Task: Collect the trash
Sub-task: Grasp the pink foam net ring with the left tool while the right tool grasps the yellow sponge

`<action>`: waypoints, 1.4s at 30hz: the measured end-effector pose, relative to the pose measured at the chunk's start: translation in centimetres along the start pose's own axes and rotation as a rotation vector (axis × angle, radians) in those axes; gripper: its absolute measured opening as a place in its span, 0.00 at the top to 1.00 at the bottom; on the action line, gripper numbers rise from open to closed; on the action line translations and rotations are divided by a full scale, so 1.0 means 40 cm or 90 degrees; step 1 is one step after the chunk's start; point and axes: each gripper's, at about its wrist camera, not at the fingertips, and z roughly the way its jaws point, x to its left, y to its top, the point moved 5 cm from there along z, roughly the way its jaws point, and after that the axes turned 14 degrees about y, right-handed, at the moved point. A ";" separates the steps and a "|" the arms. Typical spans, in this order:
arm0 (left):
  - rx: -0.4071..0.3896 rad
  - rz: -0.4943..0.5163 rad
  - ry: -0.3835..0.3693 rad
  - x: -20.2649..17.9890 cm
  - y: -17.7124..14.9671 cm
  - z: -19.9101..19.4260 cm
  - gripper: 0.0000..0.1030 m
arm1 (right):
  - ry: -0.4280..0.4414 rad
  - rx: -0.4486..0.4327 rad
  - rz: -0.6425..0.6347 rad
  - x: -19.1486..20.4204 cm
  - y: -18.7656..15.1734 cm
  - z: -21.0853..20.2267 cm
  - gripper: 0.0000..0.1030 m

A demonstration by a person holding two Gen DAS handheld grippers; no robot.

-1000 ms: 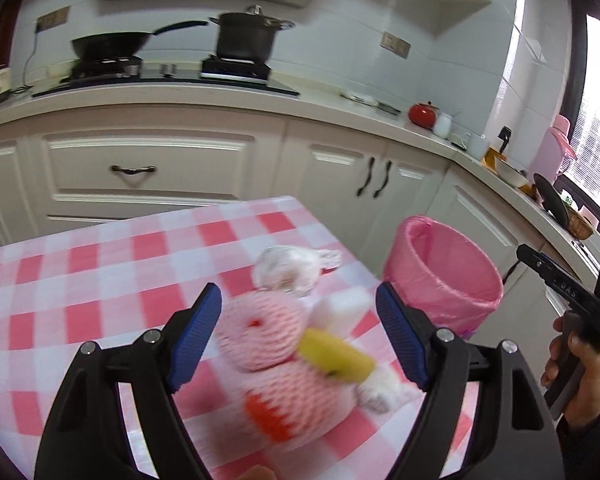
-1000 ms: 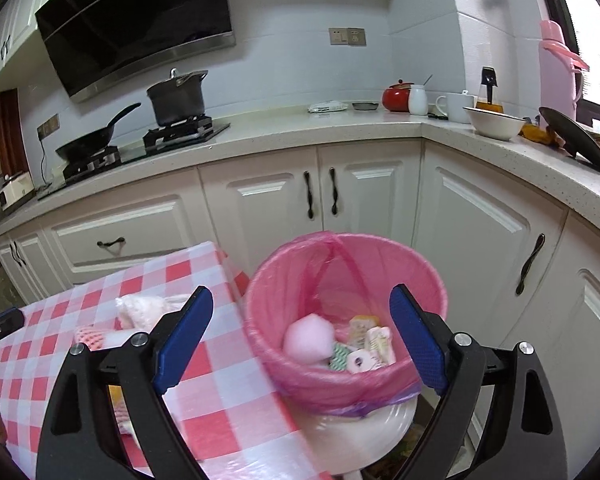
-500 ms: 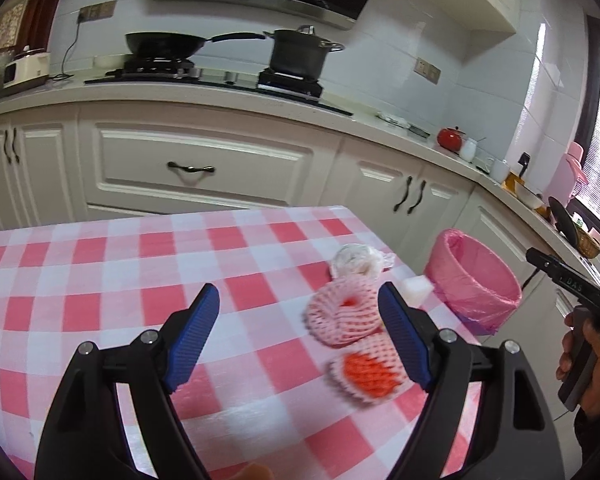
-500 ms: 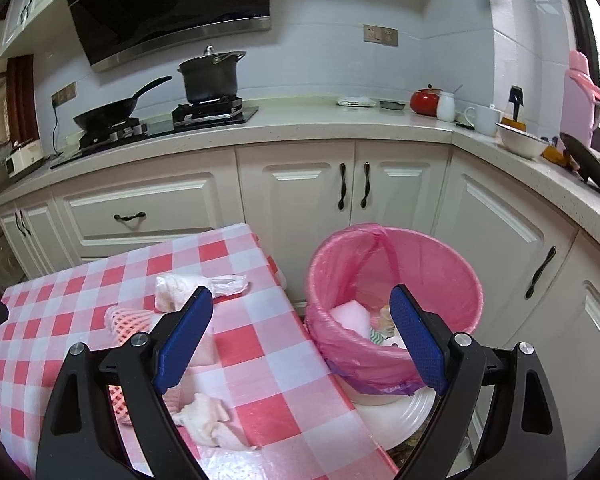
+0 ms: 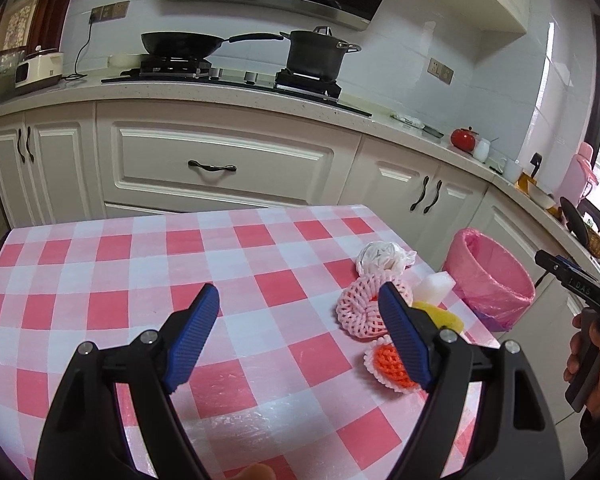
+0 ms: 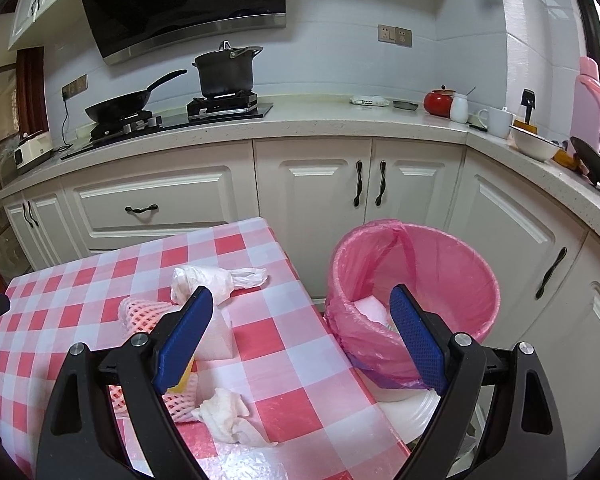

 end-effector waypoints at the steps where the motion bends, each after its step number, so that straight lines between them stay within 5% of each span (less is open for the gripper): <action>1: 0.001 0.002 0.002 -0.003 0.000 0.002 0.23 | 0.000 -0.001 -0.001 0.001 -0.002 -0.001 0.18; 16: 0.045 0.035 -0.005 -0.079 -0.038 0.061 0.25 | 0.011 0.001 -0.020 -0.011 -0.037 0.011 0.18; 34: 0.110 0.082 -0.046 -0.230 -0.071 0.164 0.29 | 0.105 0.043 -0.039 0.061 -0.113 0.084 0.18; 42: 0.145 0.086 -0.076 -0.273 -0.059 0.237 0.29 | 0.107 0.047 -0.013 0.019 -0.121 0.094 0.18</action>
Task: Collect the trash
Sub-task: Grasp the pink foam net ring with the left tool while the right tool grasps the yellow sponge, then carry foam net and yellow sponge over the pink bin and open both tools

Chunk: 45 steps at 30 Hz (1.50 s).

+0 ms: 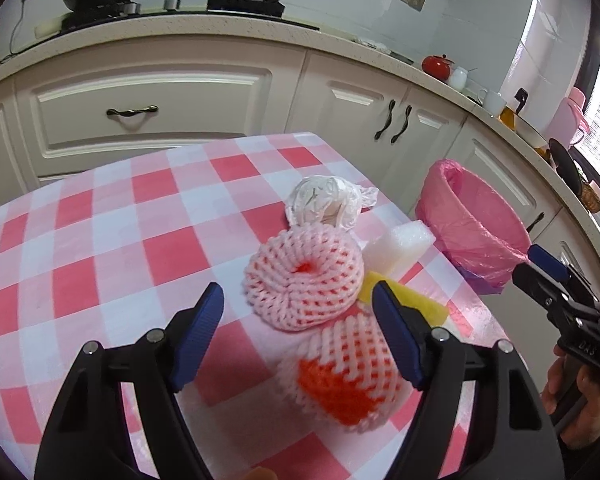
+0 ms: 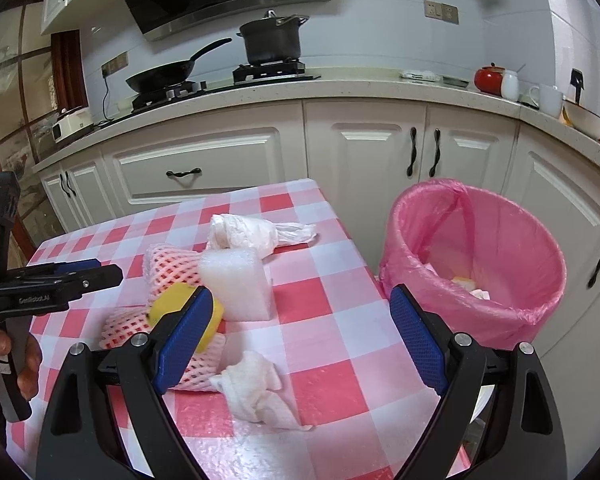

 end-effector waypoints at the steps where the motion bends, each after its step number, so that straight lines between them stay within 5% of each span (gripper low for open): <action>1: 0.003 0.003 -0.002 -0.005 0.005 0.008 0.29 | 0.000 0.000 0.005 -0.008 -0.001 0.000 0.18; 8: 0.035 0.008 -0.033 -0.042 0.045 0.078 0.31 | -0.001 0.001 0.028 -0.056 -0.001 -0.007 0.18; 13: 0.084 0.013 -0.040 -0.054 0.039 0.136 0.52 | 0.011 0.002 0.034 -0.052 -0.001 -0.008 0.18; 20: 0.070 0.005 -0.050 -0.029 0.013 0.093 0.85 | 0.049 0.014 0.023 0.018 -0.003 0.017 0.18; 35: 0.017 -0.048 0.023 0.148 -0.017 -0.039 0.85 | 0.115 0.115 0.010 0.196 -0.028 0.192 0.18; 39: 0.008 -0.052 0.028 0.167 -0.023 -0.066 0.85 | 0.136 0.156 0.028 0.203 -0.052 0.236 0.50; 45: -0.005 -0.054 0.031 0.165 -0.019 -0.087 0.85 | 0.143 0.137 0.014 0.206 -0.039 0.193 0.56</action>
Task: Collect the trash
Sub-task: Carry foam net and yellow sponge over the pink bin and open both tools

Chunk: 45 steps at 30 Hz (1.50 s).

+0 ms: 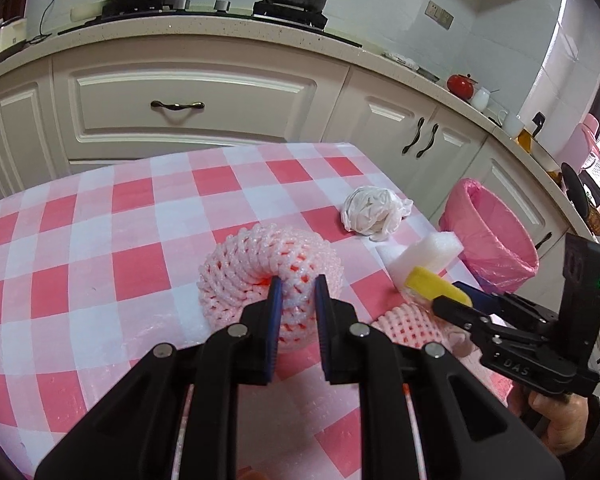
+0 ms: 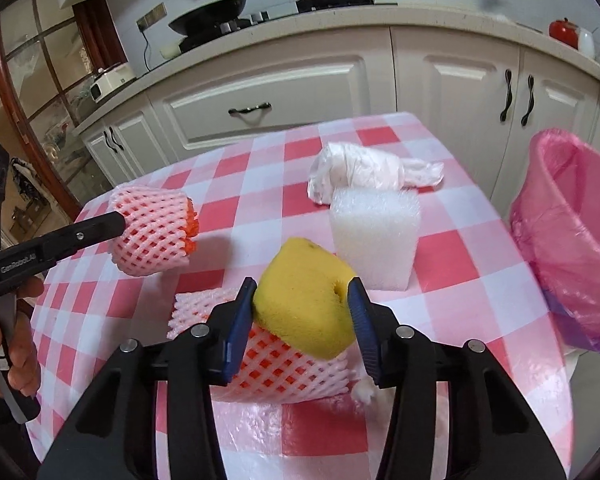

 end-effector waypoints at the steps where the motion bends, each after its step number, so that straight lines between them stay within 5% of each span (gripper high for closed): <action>1: -0.005 -0.001 0.000 -0.002 0.005 -0.006 0.85 | -0.001 -0.004 -0.002 0.000 0.003 -0.010 0.56; 11: -0.063 0.017 0.000 -0.070 0.067 -0.095 0.84 | -0.020 -0.085 -0.010 -0.054 0.070 -0.184 0.56; 24: -0.093 0.063 -0.025 -0.246 0.151 -0.108 0.84 | -0.137 -0.148 0.020 -0.302 0.130 -0.340 0.56; 45: -0.062 0.186 -0.146 -0.756 0.208 0.047 0.83 | -0.260 -0.185 0.090 -0.627 0.126 -0.478 0.53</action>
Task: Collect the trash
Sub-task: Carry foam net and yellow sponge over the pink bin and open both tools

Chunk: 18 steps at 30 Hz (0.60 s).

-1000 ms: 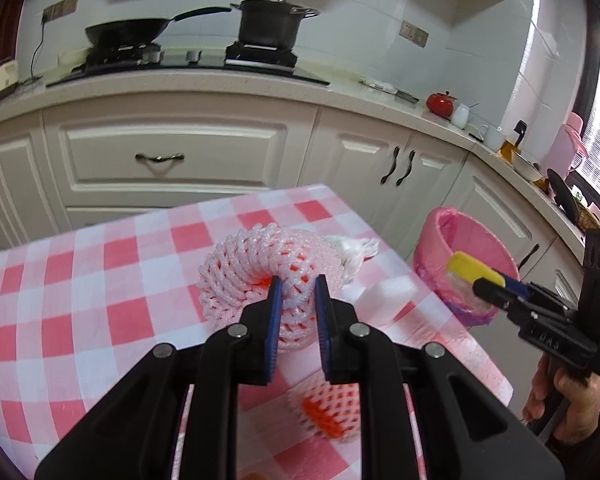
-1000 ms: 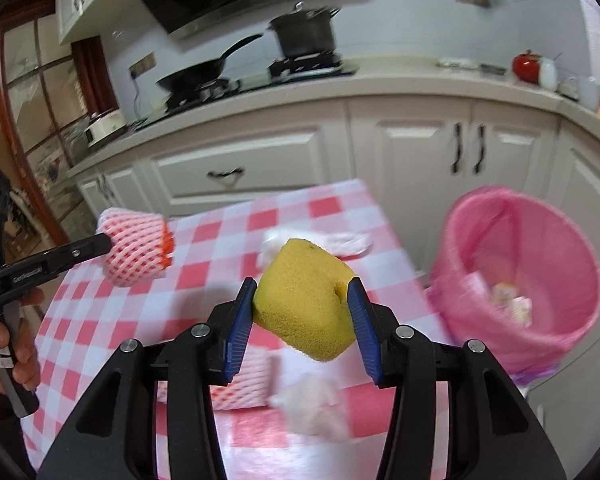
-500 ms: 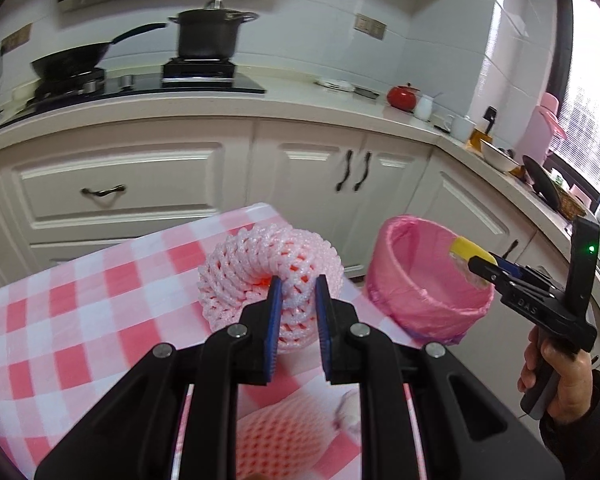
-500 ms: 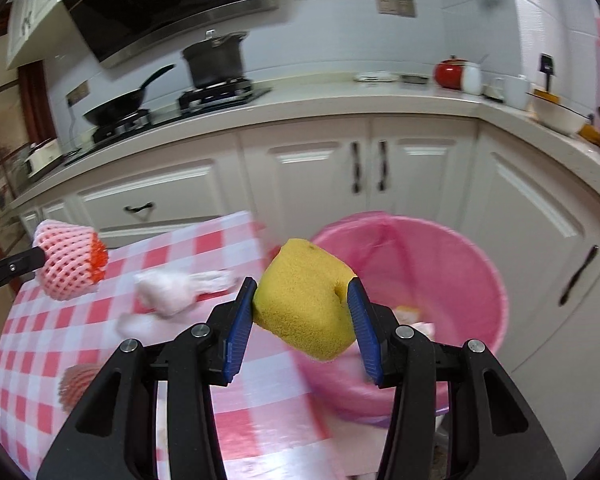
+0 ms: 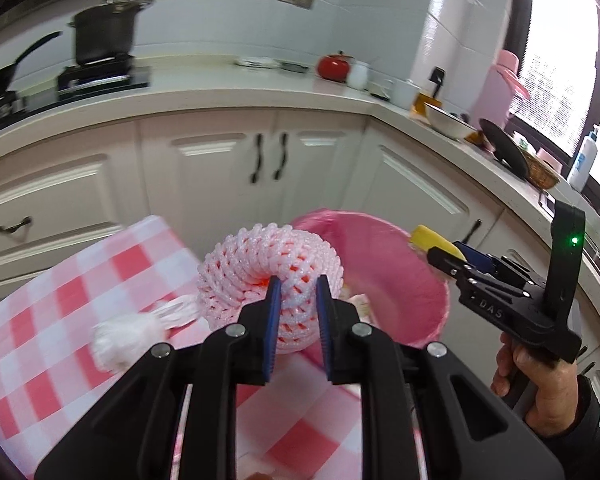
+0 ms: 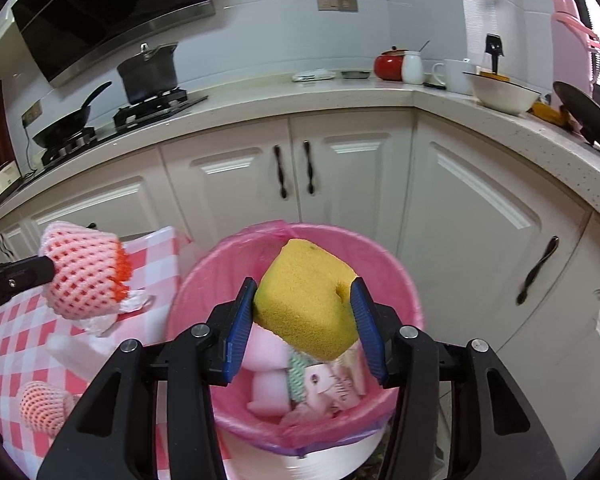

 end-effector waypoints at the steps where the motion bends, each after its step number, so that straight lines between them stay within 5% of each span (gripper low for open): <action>1: 0.003 0.004 -0.007 -0.020 0.005 0.014 0.83 | 0.001 -0.001 0.002 -0.011 0.002 -0.002 0.52; 8: 0.017 0.021 -0.033 -0.115 0.026 0.078 0.80 | -0.003 -0.011 0.009 -0.058 0.013 -0.011 0.48; 9: 0.018 0.022 -0.039 -0.125 0.028 0.086 0.80 | -0.006 -0.014 0.011 -0.065 0.014 -0.013 0.40; 10: 0.018 0.021 -0.043 -0.131 0.032 0.092 0.68 | -0.012 -0.020 0.012 -0.070 0.016 -0.017 0.31; 12: 0.027 0.018 -0.043 -0.132 0.033 0.104 0.43 | -0.018 -0.023 0.016 -0.079 0.016 -0.021 0.29; 18: 0.030 0.011 -0.026 -0.098 0.025 0.105 0.36 | -0.024 -0.025 0.022 -0.088 0.003 -0.035 0.27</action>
